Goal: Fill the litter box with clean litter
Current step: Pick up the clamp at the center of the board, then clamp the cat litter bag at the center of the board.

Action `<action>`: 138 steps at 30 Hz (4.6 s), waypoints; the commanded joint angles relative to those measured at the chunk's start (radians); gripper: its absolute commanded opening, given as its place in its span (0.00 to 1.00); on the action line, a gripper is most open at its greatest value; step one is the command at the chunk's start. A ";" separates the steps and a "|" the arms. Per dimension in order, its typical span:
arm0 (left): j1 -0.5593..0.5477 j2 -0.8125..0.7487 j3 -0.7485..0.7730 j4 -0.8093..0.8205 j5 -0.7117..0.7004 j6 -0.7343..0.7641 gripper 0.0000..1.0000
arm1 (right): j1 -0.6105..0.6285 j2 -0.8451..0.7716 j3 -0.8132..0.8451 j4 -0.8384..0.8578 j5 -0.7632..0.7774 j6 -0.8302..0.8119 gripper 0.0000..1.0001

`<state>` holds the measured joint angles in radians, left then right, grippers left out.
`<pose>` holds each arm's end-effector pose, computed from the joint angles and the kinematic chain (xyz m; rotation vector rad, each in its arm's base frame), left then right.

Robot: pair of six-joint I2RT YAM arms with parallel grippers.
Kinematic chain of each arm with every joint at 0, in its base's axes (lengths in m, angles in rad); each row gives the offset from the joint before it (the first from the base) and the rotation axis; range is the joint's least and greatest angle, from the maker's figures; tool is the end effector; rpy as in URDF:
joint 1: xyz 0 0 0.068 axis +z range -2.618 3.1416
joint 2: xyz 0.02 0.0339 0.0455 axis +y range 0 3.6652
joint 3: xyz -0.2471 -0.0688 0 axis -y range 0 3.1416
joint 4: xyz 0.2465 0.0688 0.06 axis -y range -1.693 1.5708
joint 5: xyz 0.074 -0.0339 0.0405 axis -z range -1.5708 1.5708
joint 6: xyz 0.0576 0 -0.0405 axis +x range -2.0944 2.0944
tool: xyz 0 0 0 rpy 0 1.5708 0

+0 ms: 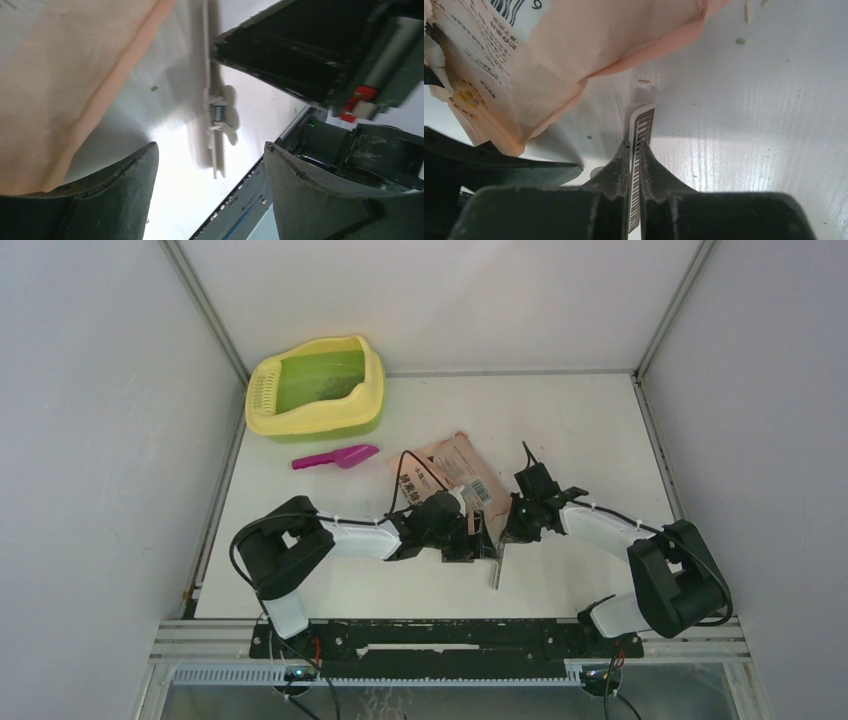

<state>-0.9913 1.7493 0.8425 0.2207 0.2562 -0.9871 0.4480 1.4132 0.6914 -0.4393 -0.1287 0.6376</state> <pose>0.1868 -0.3121 0.1173 0.1637 2.5940 -1.2104 0.2294 0.1185 0.1194 0.2294 2.8117 0.4584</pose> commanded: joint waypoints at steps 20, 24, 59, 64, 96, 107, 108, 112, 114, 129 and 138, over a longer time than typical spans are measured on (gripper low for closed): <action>-0.003 0.117 0.211 -0.244 -0.056 0.110 0.62 | -0.004 0.064 -0.038 0.069 0.008 -0.067 0.00; -0.003 0.135 0.238 -0.263 -0.052 0.114 0.58 | -0.005 0.069 -0.038 0.071 0.008 -0.070 0.00; 0.164 -0.237 -0.018 -0.093 0.065 0.015 0.00 | -0.178 -0.383 -0.026 -0.023 -0.327 -0.140 0.64; 0.225 -0.387 -0.125 -0.050 0.049 -0.036 0.00 | -0.152 -0.391 -0.034 0.016 -0.341 -0.134 0.64; 0.609 -0.848 -0.606 -0.121 -0.132 -0.094 0.00 | 0.430 0.220 0.622 -0.188 0.139 -0.368 0.46; 0.659 -0.872 -0.630 -0.126 -0.101 -0.075 0.00 | 0.659 0.247 0.577 -0.212 0.345 -0.367 0.28; 0.661 -0.872 -0.631 -0.125 -0.099 -0.074 0.01 | 0.662 0.249 0.565 -0.210 0.327 -0.355 0.29; 0.664 -0.869 -0.633 -0.115 -0.091 -0.074 0.00 | 0.660 0.261 0.514 -0.188 0.258 -0.280 0.33; 0.664 -0.864 -0.634 -0.108 -0.087 -0.075 0.01 | 0.652 0.262 0.484 -0.175 0.229 -0.228 0.35; 0.665 -0.845 -0.652 -0.049 -0.059 -0.087 0.01 | 0.534 0.337 0.386 -0.072 0.099 0.063 0.57; 0.665 -0.783 -0.651 0.040 -0.013 -0.099 0.01 | 0.528 0.340 0.272 -0.039 0.174 0.275 0.59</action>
<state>-0.3332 0.9413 0.1963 0.1623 0.2005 -1.0744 0.9752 1.7519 1.0477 -0.5198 -0.0044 0.7696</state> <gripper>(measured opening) 0.059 0.589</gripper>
